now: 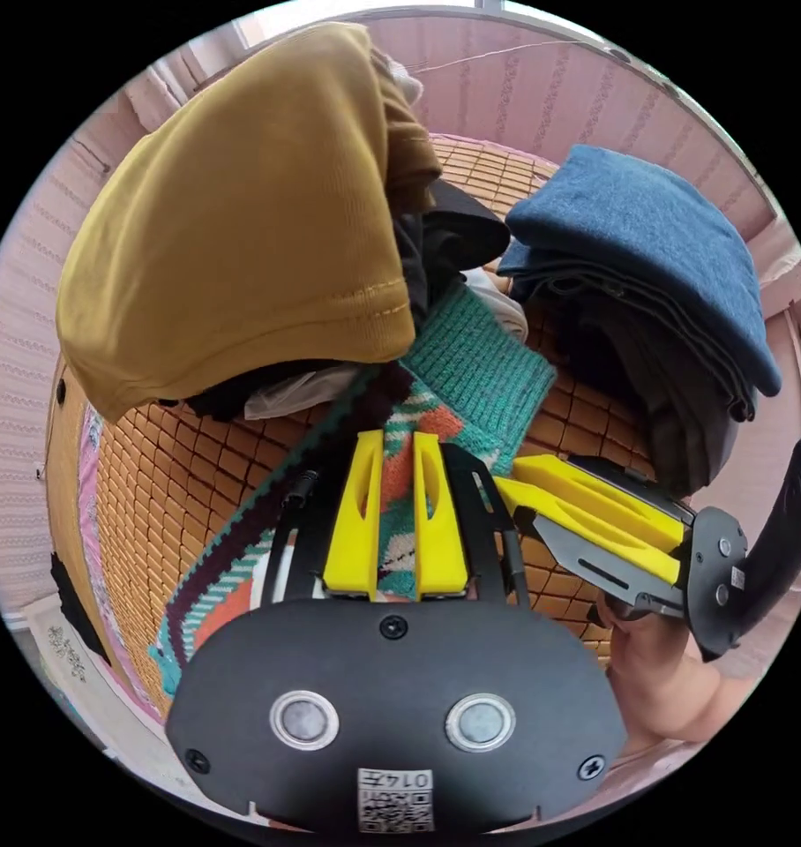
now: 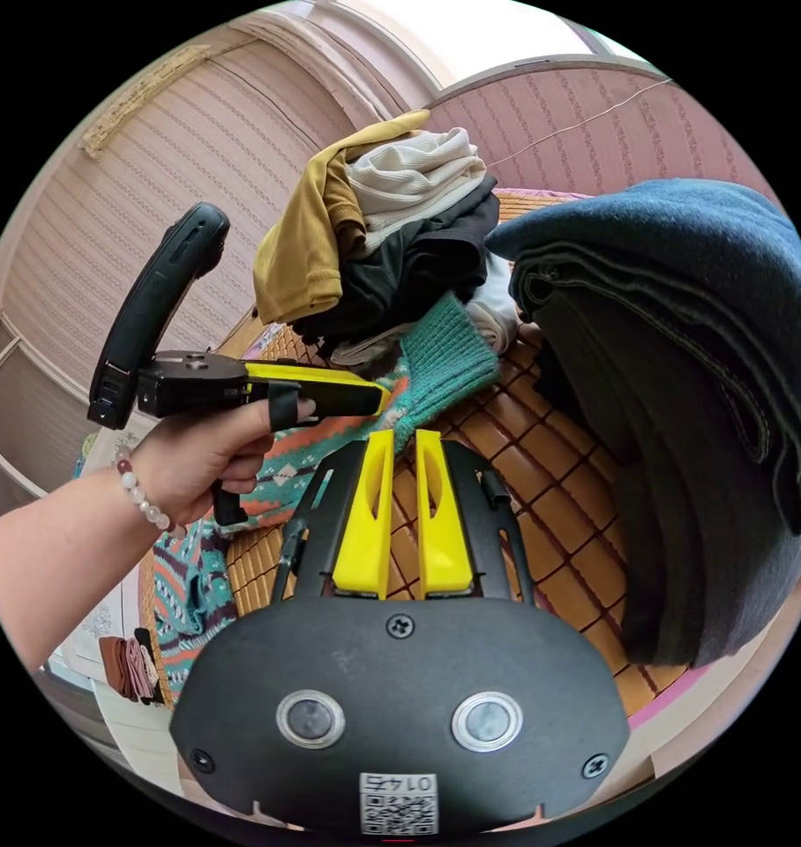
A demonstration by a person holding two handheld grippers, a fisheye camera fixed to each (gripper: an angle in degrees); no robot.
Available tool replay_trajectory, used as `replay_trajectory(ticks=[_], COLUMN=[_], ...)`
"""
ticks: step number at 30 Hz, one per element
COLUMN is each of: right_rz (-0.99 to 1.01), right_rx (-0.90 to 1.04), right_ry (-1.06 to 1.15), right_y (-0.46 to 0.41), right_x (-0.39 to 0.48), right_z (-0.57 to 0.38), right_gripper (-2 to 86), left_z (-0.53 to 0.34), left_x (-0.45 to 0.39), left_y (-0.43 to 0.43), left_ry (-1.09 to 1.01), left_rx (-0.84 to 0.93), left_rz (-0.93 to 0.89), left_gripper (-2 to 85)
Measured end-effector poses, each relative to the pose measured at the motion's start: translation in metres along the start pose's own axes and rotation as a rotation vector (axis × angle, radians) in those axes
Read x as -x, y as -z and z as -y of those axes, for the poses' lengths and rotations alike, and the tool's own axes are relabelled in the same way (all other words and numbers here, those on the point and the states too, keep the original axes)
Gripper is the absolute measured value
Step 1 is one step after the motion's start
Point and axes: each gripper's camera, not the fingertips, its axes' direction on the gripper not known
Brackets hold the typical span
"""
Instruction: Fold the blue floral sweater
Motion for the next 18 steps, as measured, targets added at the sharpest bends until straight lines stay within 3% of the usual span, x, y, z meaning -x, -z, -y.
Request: replay_trajectory(ticks=[4,18], right_rz=[0.014,0.069], right_rx=[0.003,-0.068], right_ry=[0.010,0.094], right_y=[0.002,0.010], right_x=[0.000,0.010], right_z=[-0.004,-0.040], right_gripper=[3.5,2.6], left_z=[0.000,-0.048], left_x=[-0.020,-0.026], left_y=[0.002,0.053], left_ry=[-0.107,-0.120], left_rx=[0.015,-0.024], left_rz=[0.087,0.149], left_gripper=[1.4,-0.8])
